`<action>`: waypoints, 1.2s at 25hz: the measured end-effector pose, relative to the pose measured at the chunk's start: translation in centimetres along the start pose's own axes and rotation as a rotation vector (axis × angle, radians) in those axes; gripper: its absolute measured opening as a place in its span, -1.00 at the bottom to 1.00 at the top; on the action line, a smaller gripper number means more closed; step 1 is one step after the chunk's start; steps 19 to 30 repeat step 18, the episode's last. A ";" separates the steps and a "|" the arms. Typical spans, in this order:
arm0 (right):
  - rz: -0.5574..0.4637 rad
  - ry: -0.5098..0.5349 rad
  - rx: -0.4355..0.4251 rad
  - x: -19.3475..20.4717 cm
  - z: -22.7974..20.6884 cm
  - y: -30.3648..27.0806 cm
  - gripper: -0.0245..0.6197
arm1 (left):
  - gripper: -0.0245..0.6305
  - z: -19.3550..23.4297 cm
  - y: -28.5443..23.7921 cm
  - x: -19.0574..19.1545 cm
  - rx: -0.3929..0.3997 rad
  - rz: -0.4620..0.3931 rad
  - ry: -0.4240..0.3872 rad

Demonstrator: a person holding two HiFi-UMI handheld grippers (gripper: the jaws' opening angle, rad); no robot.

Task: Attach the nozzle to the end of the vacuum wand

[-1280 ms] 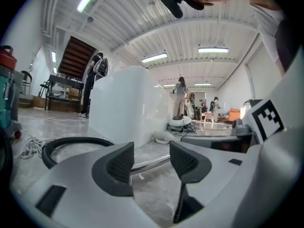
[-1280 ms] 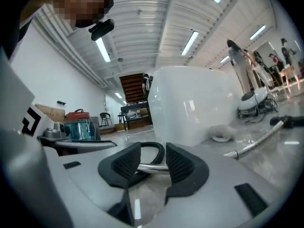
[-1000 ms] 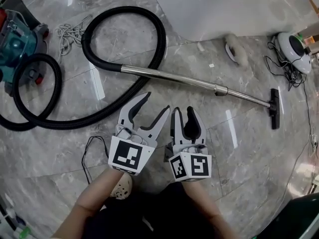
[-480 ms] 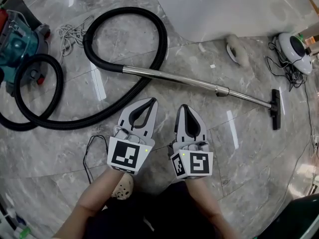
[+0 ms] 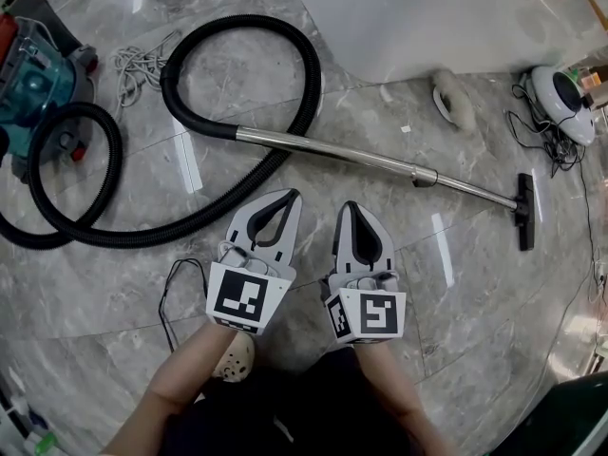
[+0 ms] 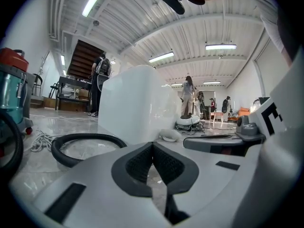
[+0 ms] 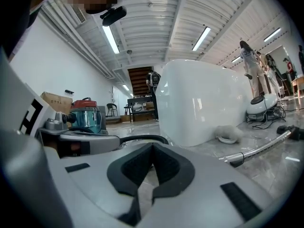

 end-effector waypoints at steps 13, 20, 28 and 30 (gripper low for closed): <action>0.006 -0.003 0.008 0.3 -0.4 0.0 -0.88 | -0.90 0.1 0.0 0.5 -0.007 0.013 -0.011; 0.018 -0.015 0.009 0.4 -0.6 0.0 -0.88 | -0.90 0.1 0.1 0.6 -0.010 0.016 -0.005; 0.018 -0.015 0.009 0.4 -0.6 0.0 -0.88 | -0.90 0.1 0.1 0.6 -0.010 0.016 -0.005; 0.018 -0.015 0.009 0.4 -0.6 0.0 -0.88 | -0.90 0.1 0.1 0.6 -0.010 0.016 -0.005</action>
Point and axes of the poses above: the fingertips, and each gripper's own axes: y backward along the fingers, z to its left, x out of its underside, the point moved 10 cm from there along y, backward along the fingers, and after that the axes turned 10 degrees about -y, right-handed, at the moved point
